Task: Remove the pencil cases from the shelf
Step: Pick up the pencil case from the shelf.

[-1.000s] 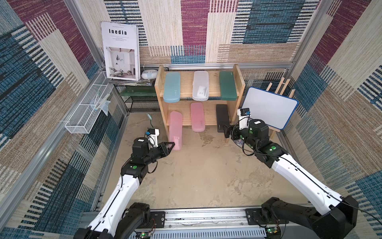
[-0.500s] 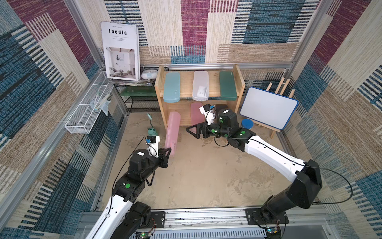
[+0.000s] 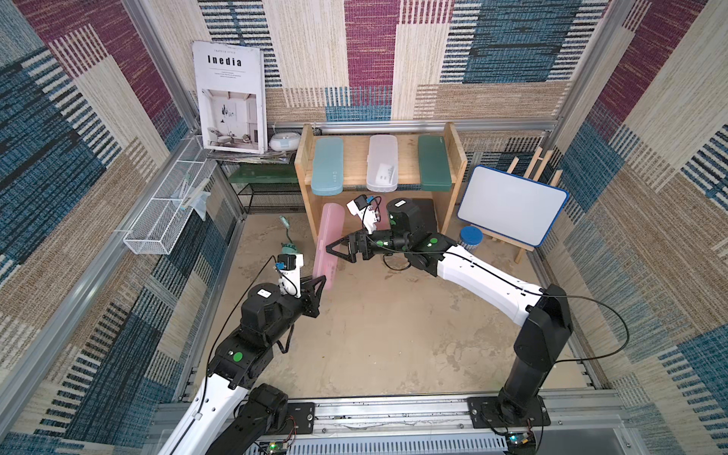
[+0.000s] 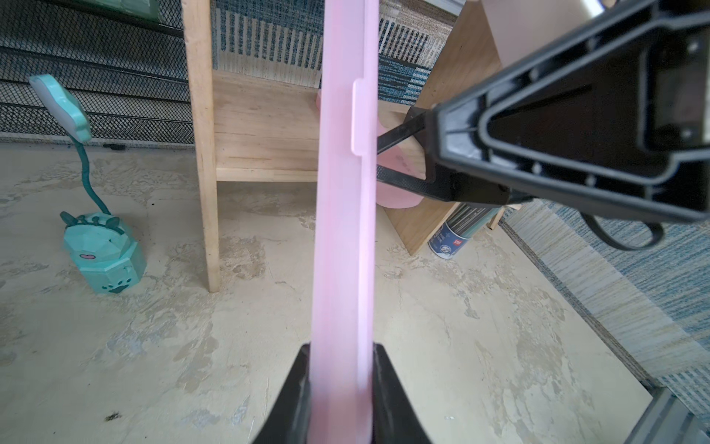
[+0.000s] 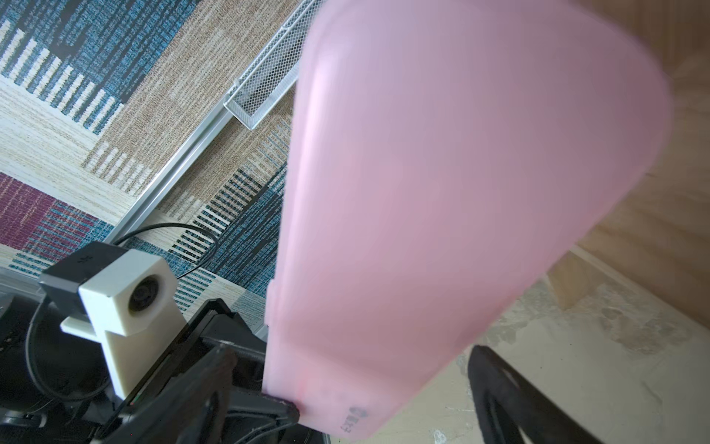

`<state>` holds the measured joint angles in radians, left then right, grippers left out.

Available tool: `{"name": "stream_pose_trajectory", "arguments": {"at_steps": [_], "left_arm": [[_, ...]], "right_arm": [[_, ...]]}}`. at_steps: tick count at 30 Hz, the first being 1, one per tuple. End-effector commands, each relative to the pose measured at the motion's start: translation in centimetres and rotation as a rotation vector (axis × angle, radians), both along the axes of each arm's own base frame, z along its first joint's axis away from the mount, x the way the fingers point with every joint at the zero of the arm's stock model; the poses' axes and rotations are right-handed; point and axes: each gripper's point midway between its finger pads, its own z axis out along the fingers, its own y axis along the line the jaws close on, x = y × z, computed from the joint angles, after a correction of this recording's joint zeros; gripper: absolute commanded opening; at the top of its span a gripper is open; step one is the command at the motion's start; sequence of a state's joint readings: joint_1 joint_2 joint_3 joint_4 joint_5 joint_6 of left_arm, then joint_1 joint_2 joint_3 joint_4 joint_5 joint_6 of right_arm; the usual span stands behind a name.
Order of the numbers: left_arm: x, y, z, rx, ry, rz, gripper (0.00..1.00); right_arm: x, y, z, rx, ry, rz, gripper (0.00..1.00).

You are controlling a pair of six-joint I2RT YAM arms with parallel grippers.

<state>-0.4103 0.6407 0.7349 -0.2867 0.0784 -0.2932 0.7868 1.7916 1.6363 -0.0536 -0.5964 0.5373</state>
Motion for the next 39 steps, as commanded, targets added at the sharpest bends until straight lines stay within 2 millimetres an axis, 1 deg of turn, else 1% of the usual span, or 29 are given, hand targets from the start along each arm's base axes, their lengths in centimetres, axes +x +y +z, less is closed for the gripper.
{"name": "stream_pose_trajectory", "arguments": {"at_steps": [1, 4, 8, 10, 16, 18, 20, 21, 23, 26, 27, 30, 31, 33, 35, 37, 39], "left_arm": [[0.1, 0.0, 0.8, 0.007, -0.034, 0.003, 0.12], [0.1, 0.1, 0.6, 0.014, -0.034, 0.004, 0.13], [0.0, 0.1, 0.3, 0.019, -0.030, 0.009, 0.13], [-0.1, 0.3, 0.3, 0.017, -0.031, 0.015, 0.13], [-0.3, 0.4, 0.0, 0.028, -0.029, 0.016, 0.14], [-0.3, 0.4, -0.1, 0.031, -0.028, 0.015, 0.15], [-0.3, 0.4, -0.1, 0.032, -0.030, 0.015, 0.17], [-0.3, 0.4, 0.0, 0.034, -0.031, 0.015, 0.19], [-0.3, 0.3, 0.0, 0.037, -0.032, 0.014, 0.27], [-0.2, 0.4, 0.0, 0.041, -0.032, 0.022, 0.41], [-0.1, 0.5, -0.1, 0.045, -0.032, 0.027, 0.47], [0.2, 1.1, 0.0, 0.056, -0.030, 0.061, 0.60], [0.3, 1.3, 0.0, 0.062, -0.027, 0.077, 0.62], [0.5, 2.0, 0.3, 0.079, -0.032, 0.115, 0.63], [0.8, 2.8, 0.5, 0.092, -0.045, 0.164, 0.64], [1.2, 3.7, 0.8, 0.107, -0.063, 0.218, 0.65], [1.6, 4.3, 1.2, 0.122, -0.083, 0.259, 0.66]], "right_arm": [[-0.3, 0.9, 0.9, 0.038, 0.009, 0.027, 0.99], [-0.3, 1.6, 0.6, 0.032, 0.016, 0.034, 0.99], [-0.4, 2.3, 1.2, 0.056, 0.020, 0.047, 0.99], [-0.2, 2.6, 0.9, 0.049, 0.031, 0.049, 0.99], [0.2, 2.8, 0.4, 0.027, 0.041, 0.020, 1.00], [0.2, 2.8, 0.4, 0.022, 0.043, 0.015, 0.98], [0.4, 2.9, 0.0, 0.011, 0.053, 0.004, 0.90], [0.5, 2.9, -0.2, 0.001, 0.056, -0.002, 0.86], [0.9, 2.8, -0.6, -0.022, 0.065, -0.021, 0.80], [1.0, 2.6, -0.9, -0.043, 0.063, -0.033, 0.73], [1.0, 2.5, -0.9, -0.047, 0.061, -0.036, 0.71], [0.8, 2.1, -1.0, -0.077, 0.043, -0.036, 0.70], [0.7, 1.9, -1.2, -0.098, 0.040, -0.035, 0.69], [0.2, 1.1, -2.3, -0.164, 0.025, -0.021, 0.69], [-0.5, 0.0, -4.0, -0.248, 0.015, -0.009, 0.70], [-1.3, -1.6, -6.3, -0.361, 0.021, 0.001, 0.70], [-2.5, -3.6, -8.8, -0.478, 0.043, 0.022, 0.70]]}}
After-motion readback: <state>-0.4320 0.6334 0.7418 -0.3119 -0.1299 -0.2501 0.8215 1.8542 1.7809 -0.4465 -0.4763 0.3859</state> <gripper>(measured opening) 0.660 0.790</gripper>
